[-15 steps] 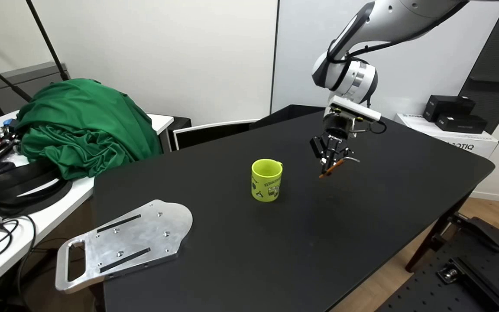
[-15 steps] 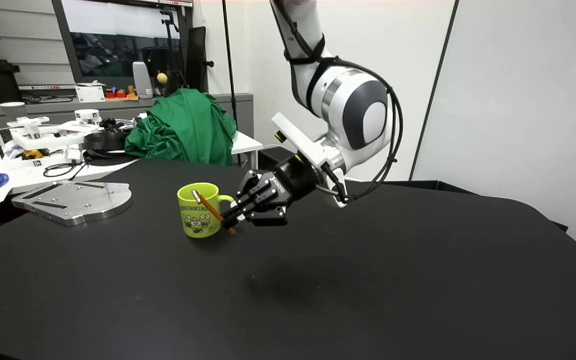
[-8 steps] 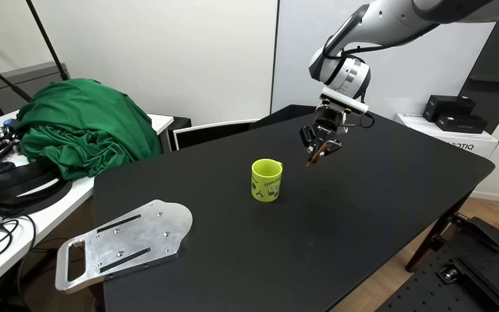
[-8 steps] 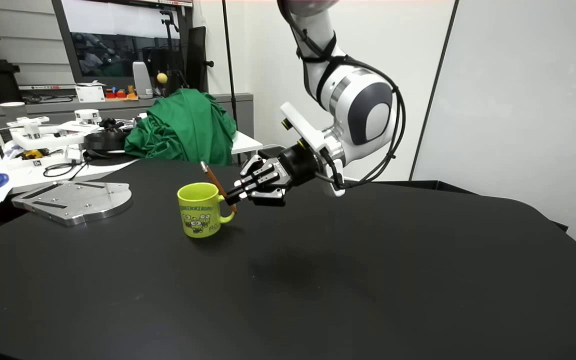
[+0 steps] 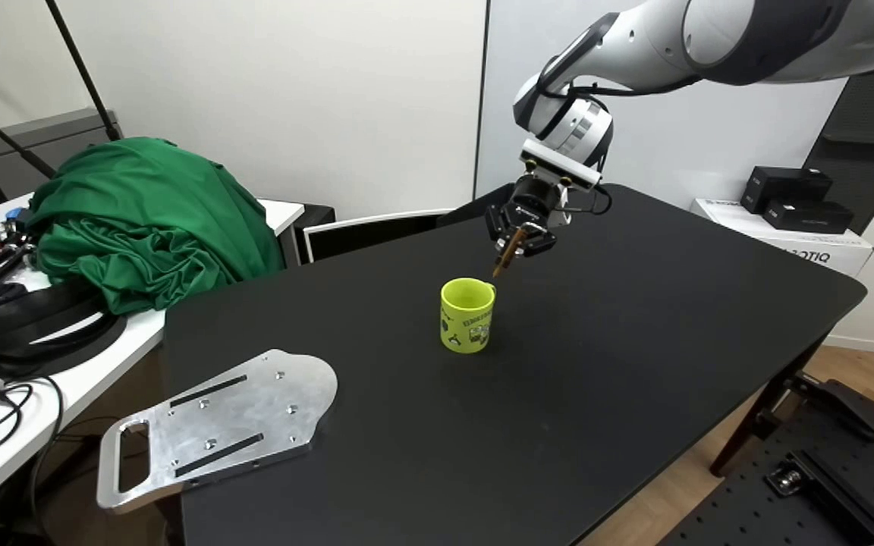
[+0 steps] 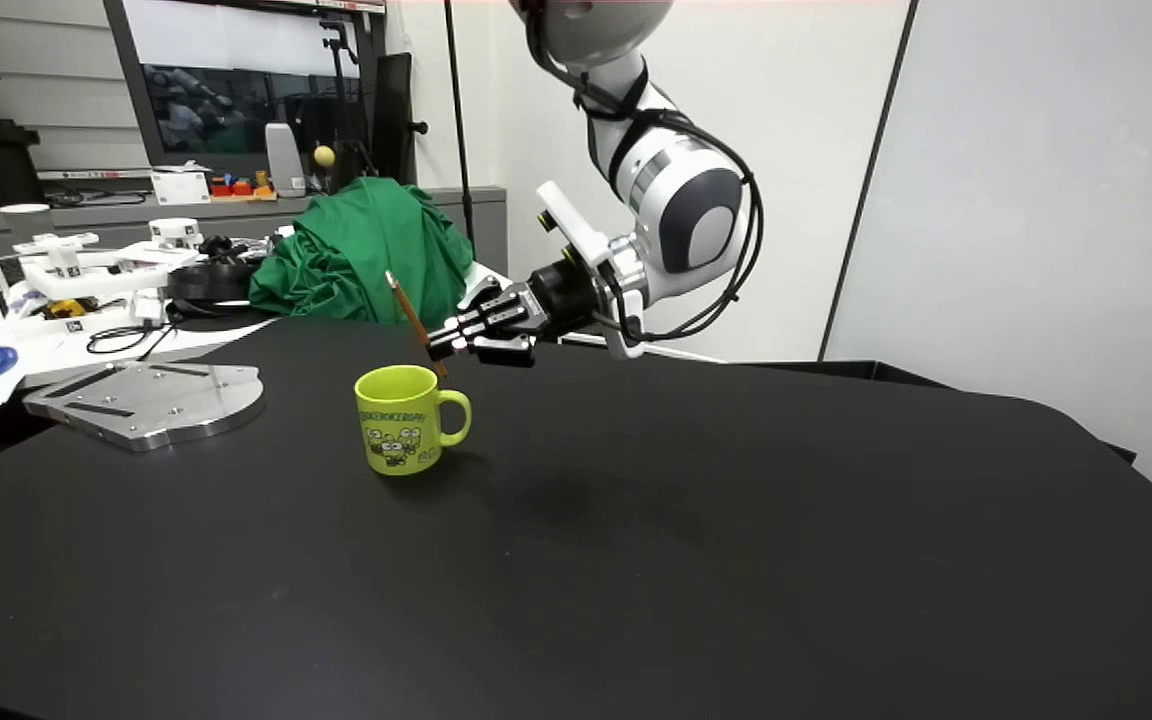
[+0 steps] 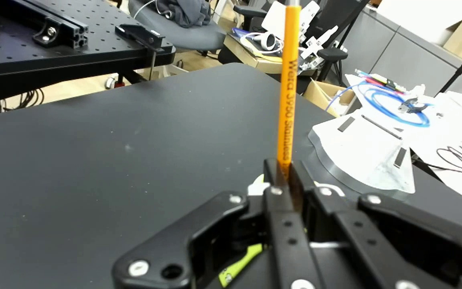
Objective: Pick up the orange object from the table and put it in the cup.
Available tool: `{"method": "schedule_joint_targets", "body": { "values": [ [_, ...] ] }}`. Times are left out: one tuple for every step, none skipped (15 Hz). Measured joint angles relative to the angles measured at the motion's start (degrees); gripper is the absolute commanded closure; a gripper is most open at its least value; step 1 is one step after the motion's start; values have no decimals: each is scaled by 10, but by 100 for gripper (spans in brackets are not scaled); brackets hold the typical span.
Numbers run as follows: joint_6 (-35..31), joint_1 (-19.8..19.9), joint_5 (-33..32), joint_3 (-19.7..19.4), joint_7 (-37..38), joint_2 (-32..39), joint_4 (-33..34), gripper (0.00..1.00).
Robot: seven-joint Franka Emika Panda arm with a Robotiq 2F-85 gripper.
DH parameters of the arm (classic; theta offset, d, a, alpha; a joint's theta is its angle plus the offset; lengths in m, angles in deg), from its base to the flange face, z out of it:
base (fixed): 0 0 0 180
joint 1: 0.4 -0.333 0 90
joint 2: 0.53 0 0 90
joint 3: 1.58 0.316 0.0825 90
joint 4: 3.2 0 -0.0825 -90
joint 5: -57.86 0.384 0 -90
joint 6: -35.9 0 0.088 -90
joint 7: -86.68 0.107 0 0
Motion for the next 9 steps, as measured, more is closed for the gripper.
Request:
{"method": "schedule_joint_targets", "body": {
  "values": [
    [8, -3, 7, 2, 10, 6, 14, 98],
    [16, -6, 13, 4, 19, 12, 28, 98],
    [24, -9, 19, 5, 27, 18, 40, 98],
    [30, -11, 25, 7, 34, 24, 51, 98],
    [35, -13, 31, 9, 41, 29, 59, 98],
    [40, -15, 35, 10, 45, 35, 65, 98],
    [44, -18, 40, 11, 49, 40, 70, 98],
    [47, -20, 44, 12, 53, 47, 75, 98],
    [50, -23, 49, 12, 56, 54, 78, 98]
  ]
}}
